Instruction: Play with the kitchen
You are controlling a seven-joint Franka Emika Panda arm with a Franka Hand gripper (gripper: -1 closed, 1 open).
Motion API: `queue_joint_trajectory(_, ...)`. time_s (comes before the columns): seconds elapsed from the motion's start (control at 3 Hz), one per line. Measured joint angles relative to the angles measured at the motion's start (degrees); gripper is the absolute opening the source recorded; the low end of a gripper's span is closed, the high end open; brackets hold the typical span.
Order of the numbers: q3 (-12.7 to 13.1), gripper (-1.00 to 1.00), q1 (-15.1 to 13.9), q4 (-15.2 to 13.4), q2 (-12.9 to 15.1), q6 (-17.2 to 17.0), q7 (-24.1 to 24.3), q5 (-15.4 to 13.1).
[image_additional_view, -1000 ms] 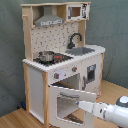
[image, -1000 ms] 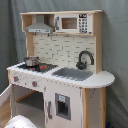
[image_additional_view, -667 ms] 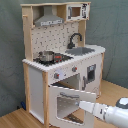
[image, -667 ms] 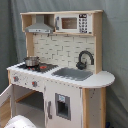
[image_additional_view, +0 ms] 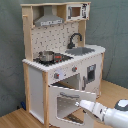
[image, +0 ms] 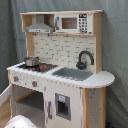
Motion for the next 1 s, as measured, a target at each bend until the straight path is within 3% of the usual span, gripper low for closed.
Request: queue_joint_trajectory(1.0, 1.4, 1.0, -0.3, -2.2, 0.0, 0.0, 18.4, 0.0)
